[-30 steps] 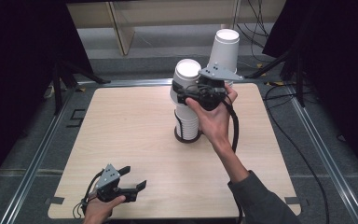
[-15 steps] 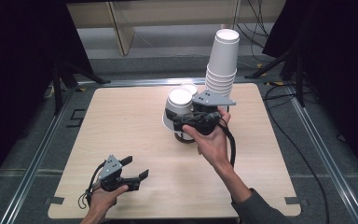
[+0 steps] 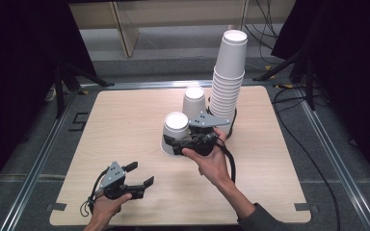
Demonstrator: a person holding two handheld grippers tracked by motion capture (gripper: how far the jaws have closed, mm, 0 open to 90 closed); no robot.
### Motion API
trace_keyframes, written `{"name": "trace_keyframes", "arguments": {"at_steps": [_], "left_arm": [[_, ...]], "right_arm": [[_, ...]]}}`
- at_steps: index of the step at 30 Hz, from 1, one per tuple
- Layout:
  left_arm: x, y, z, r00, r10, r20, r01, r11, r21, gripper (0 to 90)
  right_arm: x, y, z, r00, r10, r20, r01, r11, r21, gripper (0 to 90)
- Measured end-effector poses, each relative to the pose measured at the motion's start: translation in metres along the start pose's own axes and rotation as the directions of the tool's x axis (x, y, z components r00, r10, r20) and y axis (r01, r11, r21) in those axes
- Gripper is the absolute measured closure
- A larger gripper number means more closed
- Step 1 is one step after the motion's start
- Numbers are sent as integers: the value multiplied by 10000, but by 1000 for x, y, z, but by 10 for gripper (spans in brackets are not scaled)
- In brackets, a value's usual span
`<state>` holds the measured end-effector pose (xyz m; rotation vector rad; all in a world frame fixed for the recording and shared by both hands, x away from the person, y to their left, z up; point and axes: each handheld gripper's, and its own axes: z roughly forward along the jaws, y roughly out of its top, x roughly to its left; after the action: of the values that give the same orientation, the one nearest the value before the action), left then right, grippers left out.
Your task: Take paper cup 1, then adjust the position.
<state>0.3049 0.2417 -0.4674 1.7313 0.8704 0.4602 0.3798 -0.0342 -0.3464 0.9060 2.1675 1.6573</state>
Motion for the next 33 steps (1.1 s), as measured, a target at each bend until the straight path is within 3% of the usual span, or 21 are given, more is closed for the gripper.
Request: {"name": "trace_keyframes", "arguments": {"at_steps": [5,6,13,15,16,18,20,21,25,29,30,33], "left_arm": [[0,0,-1,10000,-33,36,33,9999,-107,144],[0,0,-2,10000,-33,66,34,9999,-98,145],[1,0,-6,10000,-20,27,21,9997,-226,144],[0,0,-5,9998,-75,182,84,9988,-485,145],[0,1,-7,9999,58,135,-54,9996,-281,145],[-1,1,-7,9998,80,197,-73,9994,-329,145],[-2,1,-7,9994,87,326,-71,9988,-484,145],[-2,1,-6,9990,158,414,-135,9983,-566,144],[-3,2,-6,9990,153,422,-130,9984,-547,145],[-4,2,-7,9986,263,453,-241,9985,-484,144],[-5,2,-5,9978,247,616,-198,9966,-801,144],[-6,3,-6,9978,307,579,-272,9978,-608,144]], "right_arm": [[-2,-10,2,9999,21,-132,-19,9999,151,201],[-3,-11,3,9998,-172,-120,174,9997,165,201],[-3,-20,6,9992,74,-388,-62,9995,321,201],[-2,-23,7,9990,74,-441,-55,9990,444,201],[0,-25,9,9989,29,-475,-4,9986,536,201],[-1,-26,10,9987,-200,-465,224,9985,505,200],[1,-30,13,9977,-34,-679,70,9986,526,200],[1,-31,14,9980,-183,-610,219,9980,590,200],[4,-36,18,9968,-239,-766,292,9972,690,200],[7,-40,21,9957,-6,-929,77,9971,761,200],[9,-41,22,9937,10,-1118,83,9965,828,200],[10,-42,24,9942,-166,-1065,258,9960,857,200]]}}
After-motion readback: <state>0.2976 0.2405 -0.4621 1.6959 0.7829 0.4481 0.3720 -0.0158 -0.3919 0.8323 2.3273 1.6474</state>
